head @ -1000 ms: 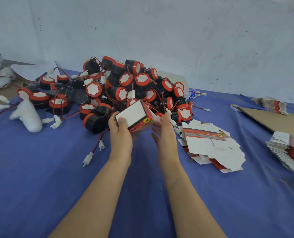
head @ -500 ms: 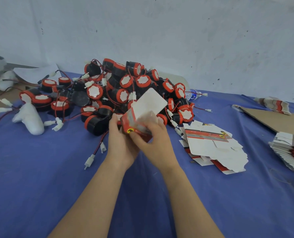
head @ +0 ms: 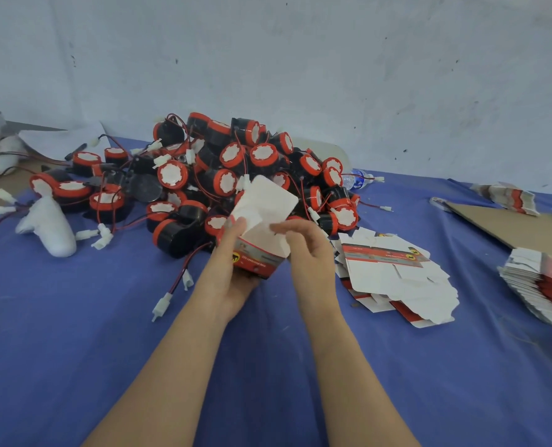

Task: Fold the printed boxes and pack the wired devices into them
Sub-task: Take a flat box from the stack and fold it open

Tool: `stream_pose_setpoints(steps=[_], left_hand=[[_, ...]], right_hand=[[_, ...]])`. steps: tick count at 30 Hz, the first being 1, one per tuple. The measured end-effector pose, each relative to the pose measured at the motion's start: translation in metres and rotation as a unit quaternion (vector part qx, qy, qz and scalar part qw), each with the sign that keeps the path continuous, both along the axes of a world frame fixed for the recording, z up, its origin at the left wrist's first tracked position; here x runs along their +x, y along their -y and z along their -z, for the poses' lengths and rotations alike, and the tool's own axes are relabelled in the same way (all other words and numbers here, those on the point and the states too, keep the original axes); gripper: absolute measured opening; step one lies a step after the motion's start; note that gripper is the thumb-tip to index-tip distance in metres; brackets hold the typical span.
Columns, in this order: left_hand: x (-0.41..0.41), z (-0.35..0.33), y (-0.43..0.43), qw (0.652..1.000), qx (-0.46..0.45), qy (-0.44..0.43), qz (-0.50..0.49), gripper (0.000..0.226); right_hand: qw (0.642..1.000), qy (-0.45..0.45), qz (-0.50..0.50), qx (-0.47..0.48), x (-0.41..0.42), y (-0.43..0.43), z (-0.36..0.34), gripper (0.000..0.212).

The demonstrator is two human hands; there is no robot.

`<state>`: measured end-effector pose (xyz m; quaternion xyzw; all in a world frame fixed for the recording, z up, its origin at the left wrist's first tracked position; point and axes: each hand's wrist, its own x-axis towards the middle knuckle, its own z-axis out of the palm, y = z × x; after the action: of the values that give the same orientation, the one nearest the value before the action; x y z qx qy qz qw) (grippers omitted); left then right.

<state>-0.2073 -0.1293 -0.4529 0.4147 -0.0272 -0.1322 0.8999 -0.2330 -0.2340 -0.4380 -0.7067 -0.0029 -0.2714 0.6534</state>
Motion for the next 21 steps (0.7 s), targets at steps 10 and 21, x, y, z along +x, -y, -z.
stream_pose_setpoints(steps=[10, 21], left_hand=[[-0.001, 0.001, 0.006, 0.997, -0.043, 0.064, 0.025, 0.053], [-0.004, 0.005, 0.011, 0.931, 0.247, 0.190, -0.190, 0.044]], right_hand=[[0.985, -0.138, 0.107, -0.001, 0.015, 0.010, 0.014, 0.029], [0.978, -0.190, 0.036, 0.084, 0.014, 0.009, 0.017, 0.042]])
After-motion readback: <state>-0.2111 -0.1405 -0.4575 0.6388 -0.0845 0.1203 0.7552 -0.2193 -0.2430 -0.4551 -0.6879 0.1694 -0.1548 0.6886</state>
